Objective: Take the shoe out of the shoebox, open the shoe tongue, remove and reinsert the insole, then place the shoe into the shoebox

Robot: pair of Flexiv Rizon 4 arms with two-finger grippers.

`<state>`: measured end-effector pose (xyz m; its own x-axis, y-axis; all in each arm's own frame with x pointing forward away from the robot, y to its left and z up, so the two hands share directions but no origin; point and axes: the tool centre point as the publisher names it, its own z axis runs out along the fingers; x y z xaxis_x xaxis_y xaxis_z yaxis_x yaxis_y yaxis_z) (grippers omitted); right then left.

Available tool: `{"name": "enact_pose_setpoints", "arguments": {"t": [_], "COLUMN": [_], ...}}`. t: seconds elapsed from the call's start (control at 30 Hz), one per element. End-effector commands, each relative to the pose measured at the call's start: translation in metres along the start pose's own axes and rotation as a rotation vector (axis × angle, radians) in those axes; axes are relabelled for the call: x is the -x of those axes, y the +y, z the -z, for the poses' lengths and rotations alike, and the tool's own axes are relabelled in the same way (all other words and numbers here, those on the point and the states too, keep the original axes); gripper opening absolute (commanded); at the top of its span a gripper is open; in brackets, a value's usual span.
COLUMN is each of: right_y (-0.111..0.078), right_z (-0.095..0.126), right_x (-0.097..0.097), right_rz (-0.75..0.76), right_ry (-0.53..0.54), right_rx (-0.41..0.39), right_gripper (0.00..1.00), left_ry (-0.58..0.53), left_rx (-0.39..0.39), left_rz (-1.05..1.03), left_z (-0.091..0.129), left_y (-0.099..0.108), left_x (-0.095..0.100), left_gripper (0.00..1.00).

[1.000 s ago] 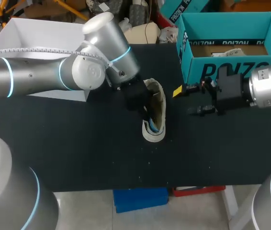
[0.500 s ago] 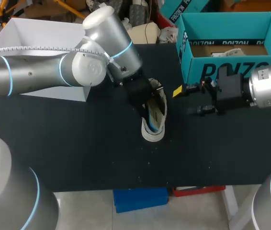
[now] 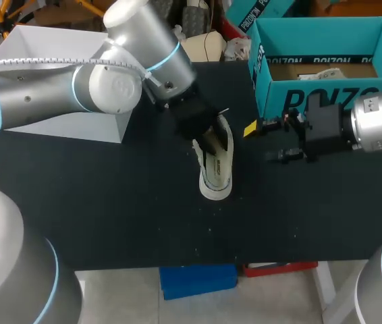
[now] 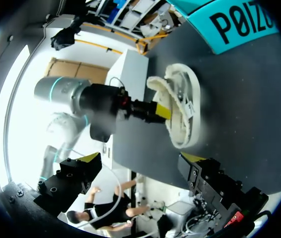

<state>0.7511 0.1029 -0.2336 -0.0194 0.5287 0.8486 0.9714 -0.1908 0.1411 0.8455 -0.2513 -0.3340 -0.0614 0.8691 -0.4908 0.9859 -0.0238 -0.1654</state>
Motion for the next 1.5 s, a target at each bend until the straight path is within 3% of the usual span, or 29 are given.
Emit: {"name": "enact_pose_setpoints", "arguments": {"t": [0.03,0.3,0.8,1.3,1.5], "right_y": [0.000,0.000,0.000,0.000,0.000], "right_z": [0.000,0.000,0.000,0.000,0.000], "right_x": [-0.001,-0.001,-0.001,-0.001,-0.001], "right_rz": [-0.001,-0.001,-0.001,-0.001,-0.001], "right_ry": [-0.003,-0.003,-0.003,-0.003,-0.003], "right_rx": [0.000,0.000,0.000,0.000,0.000], "right_gripper": [1.00,1.00,1.00,1.00,1.00], "left_ry": [0.088,0.192,0.224,0.290,0.264], "left_rx": [0.085,0.148,0.108,0.071,0.057], "left_rz": [-0.031,-0.058,-0.021,-0.045,-0.040], "left_z": [0.007,0.001,-0.036,-0.067,-0.068], "left_y": [-0.010,-0.012,-0.005,0.005,0.004], "left_x": [0.000,-0.015,-0.043,-0.049,-0.049], "left_gripper": [0.00,0.00,0.00,0.00,0.00]}}
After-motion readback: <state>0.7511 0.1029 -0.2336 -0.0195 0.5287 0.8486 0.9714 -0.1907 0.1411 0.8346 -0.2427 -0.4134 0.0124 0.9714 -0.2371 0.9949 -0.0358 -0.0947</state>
